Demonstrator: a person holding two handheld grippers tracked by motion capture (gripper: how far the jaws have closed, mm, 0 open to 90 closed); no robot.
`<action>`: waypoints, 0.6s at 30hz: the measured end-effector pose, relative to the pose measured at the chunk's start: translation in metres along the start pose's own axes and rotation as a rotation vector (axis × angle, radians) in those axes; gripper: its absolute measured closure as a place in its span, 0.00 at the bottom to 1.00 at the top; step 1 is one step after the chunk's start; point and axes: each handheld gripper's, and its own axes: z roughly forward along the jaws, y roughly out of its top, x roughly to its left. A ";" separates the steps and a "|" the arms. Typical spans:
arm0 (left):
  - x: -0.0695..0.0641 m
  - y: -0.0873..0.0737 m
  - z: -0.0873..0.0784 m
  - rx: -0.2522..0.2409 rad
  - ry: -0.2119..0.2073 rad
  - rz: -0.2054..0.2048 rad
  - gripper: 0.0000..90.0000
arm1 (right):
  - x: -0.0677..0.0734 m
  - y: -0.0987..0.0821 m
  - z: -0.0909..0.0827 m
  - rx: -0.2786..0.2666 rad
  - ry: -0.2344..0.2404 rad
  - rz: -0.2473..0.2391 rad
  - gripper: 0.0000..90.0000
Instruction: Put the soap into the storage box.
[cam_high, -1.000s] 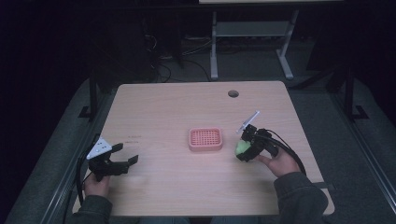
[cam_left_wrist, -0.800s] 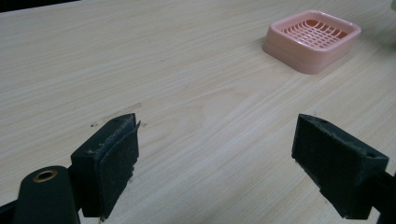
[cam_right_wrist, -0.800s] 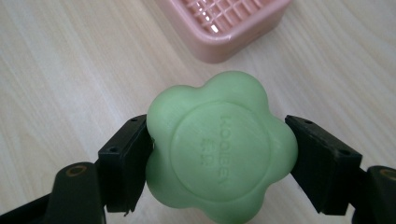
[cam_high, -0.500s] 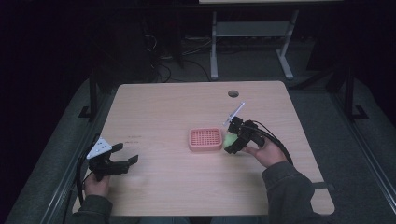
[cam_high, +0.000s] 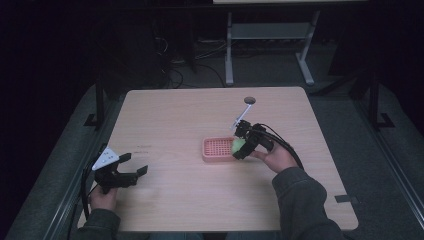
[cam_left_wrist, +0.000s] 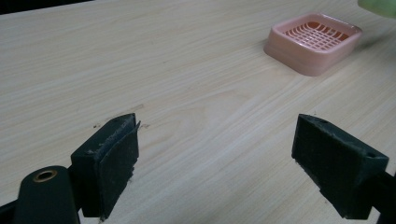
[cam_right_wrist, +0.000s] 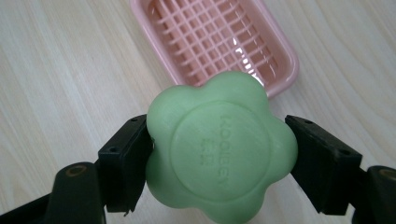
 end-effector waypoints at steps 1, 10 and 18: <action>0.000 0.000 0.000 -0.001 0.000 0.000 0.16 | -0.001 0.001 0.001 -0.005 0.006 0.005 0.29; 0.000 0.000 0.000 -0.001 0.000 -0.001 0.16 | -0.002 0.019 0.010 0.014 0.002 -0.011 0.29; 0.000 0.000 0.000 -0.001 -0.002 -0.005 0.16 | -0.003 0.034 0.016 0.015 0.000 -0.027 0.29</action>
